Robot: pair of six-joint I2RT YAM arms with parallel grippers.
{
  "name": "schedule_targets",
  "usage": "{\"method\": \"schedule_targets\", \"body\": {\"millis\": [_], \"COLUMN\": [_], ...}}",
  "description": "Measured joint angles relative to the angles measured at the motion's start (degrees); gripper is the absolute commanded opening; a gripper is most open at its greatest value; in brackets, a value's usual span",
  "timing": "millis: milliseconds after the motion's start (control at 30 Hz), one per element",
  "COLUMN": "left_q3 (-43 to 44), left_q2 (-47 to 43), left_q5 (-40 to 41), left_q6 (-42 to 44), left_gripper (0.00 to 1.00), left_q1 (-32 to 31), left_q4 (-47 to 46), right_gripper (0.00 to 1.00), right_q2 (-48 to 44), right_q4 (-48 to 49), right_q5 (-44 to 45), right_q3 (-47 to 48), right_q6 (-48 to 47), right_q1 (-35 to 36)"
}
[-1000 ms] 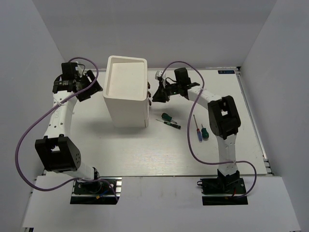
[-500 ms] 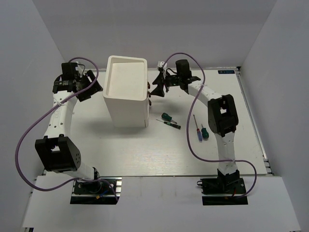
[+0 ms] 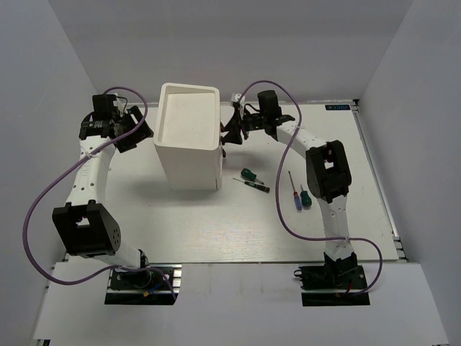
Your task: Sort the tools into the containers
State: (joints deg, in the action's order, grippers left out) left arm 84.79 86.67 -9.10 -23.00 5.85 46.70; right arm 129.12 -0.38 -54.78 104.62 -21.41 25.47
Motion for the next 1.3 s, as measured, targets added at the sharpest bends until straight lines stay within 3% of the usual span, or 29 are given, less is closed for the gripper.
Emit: {"method": "schedule_targets", "body": {"millis": [100, 400, 533, 633, 667, 900, 1300], "left_q3": [0.0, 0.0, 0.0, 0.0, 0.0, 0.0, 0.0], "left_q2": [0.0, 0.0, 0.0, 0.0, 0.0, 0.0, 0.0], "left_q5": [-0.4, -0.9, -1.0, -1.2, -1.2, -1.4, -1.6], "left_q6": [0.0, -0.3, -0.4, -0.4, -0.4, -0.7, -1.4], "left_gripper": [0.83, 0.83, 0.83, 0.83, 0.83, 0.83, 0.83], "left_q1": [0.0, 0.0, 0.0, 0.0, 0.0, 0.0, 0.0], "left_q4": [-0.1, -0.5, -0.5, -0.8, -0.9, -1.5, -2.2], "right_gripper": [0.49, 0.47, 0.40, 0.18, 0.00, 0.00, 0.00], "right_q2": [0.0, 1.2, 1.5, 1.5, 1.5, 0.7, -12.1], "right_q4": [-0.6, -0.9, -1.0, -1.4, -1.5, 0.3, -2.6], "right_q5": [-1.1, -2.7, -2.8, -3.4, -3.5, -3.5, 4.9], "right_q3": [0.0, 0.0, 0.0, 0.0, 0.0, -2.1, -17.7], "right_q6": [0.2, 0.4, 0.3, 0.5, 0.5, 1.4, -6.2], "right_q1": [0.2, 0.2, 0.2, 0.4, 0.4, 0.4, -3.2]}}
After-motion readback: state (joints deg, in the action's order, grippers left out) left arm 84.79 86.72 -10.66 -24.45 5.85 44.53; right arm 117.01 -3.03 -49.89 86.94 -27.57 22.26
